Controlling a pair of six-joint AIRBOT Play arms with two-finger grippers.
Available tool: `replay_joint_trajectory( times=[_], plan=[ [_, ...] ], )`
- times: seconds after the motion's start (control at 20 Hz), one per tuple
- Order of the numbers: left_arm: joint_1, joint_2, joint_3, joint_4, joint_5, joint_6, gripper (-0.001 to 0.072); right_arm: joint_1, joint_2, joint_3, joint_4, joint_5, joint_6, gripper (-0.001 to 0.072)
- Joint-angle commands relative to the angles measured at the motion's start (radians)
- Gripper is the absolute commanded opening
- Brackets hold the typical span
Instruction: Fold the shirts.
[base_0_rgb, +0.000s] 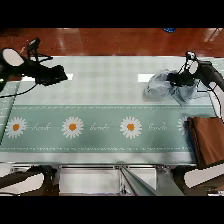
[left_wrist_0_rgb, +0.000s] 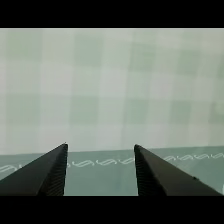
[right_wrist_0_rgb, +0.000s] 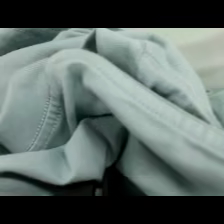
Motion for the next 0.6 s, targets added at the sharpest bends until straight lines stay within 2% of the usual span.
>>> replay_joint_trajectory(
  times=[0.0, 0.35, 0.55],
  plan=[
    [0.003, 0.141, -0.074, -0.018, -0.061, 0.059, 0.0509, -0.002, 0.071, 0.054, 0.082, 0.039, -0.091, 0.0019],
    [-0.003, 0.611, -0.508, -0.075, 0.115, 0.055, 0.0509, 0.001, 0.369, 0.291, 0.162, 0.020, -0.217, 0.0019],
    [-0.003, 0.676, -0.568, -0.083, 0.101, 0.055, 0.0509, 0.042, 0.502, 0.483, 0.231, 0.040, -0.285, 0.0019]
  ],
)
